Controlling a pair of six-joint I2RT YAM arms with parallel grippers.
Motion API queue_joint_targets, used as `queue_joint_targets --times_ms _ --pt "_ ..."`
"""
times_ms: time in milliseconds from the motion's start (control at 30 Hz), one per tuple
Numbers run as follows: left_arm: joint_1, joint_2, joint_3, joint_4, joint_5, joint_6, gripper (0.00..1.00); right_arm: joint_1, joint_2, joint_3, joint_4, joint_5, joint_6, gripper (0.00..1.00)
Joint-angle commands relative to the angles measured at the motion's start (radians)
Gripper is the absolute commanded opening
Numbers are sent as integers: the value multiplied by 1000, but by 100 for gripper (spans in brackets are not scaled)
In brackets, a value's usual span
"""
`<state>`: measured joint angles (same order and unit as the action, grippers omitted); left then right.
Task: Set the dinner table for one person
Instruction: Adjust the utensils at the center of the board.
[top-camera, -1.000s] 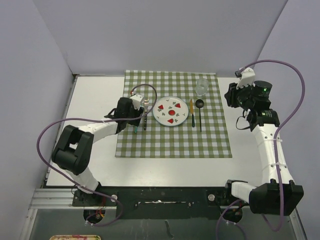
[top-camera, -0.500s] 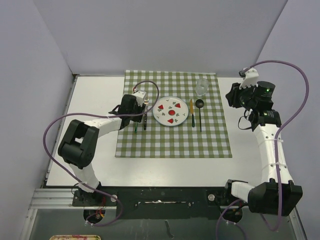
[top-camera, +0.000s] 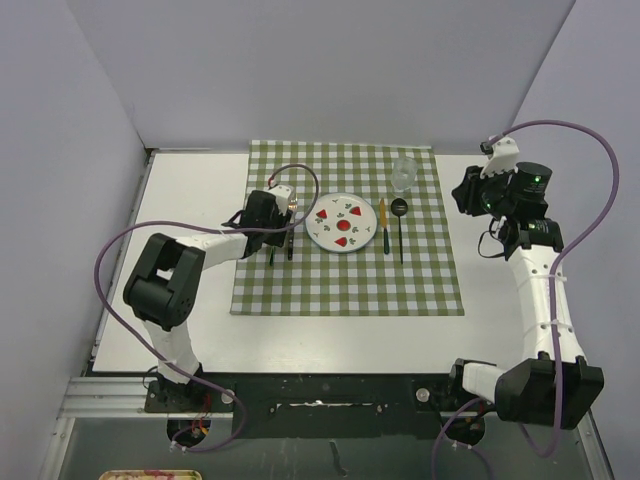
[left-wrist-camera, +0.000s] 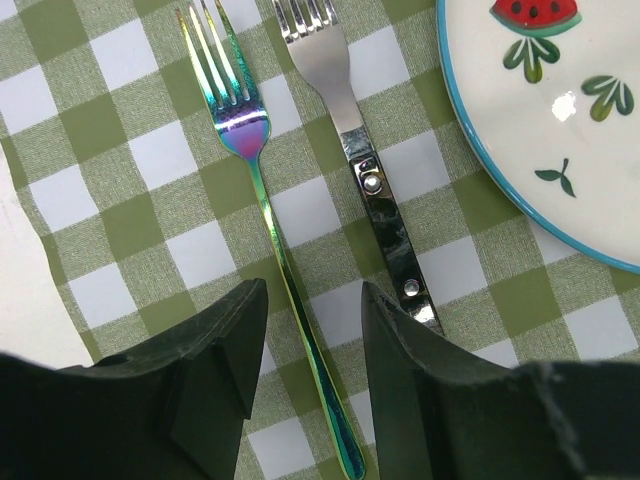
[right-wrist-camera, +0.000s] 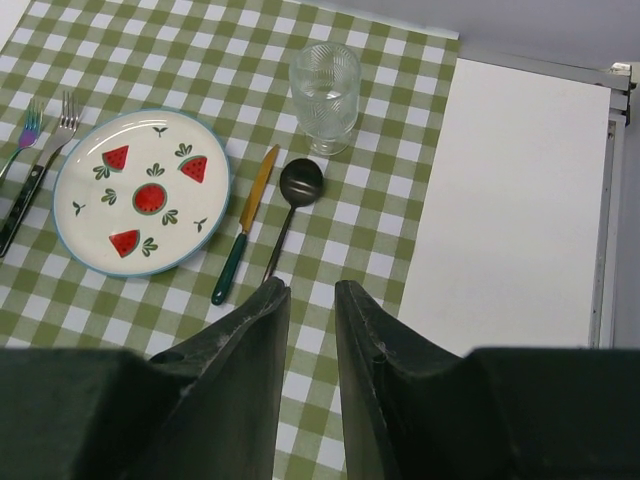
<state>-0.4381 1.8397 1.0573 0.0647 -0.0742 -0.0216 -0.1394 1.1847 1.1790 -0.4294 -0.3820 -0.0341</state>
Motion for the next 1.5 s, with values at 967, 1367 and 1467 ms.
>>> queue_joint_targets --times_ms 967,1367,1467 --pt "38 85 78 40 31 -15 37 -52 30 12 25 -99 44 26" --pt "36 100 96 34 33 -14 34 -59 35 10 26 -115 49 25" --pt "36 101 98 31 33 -15 31 -60 38 7 30 -124 53 25"
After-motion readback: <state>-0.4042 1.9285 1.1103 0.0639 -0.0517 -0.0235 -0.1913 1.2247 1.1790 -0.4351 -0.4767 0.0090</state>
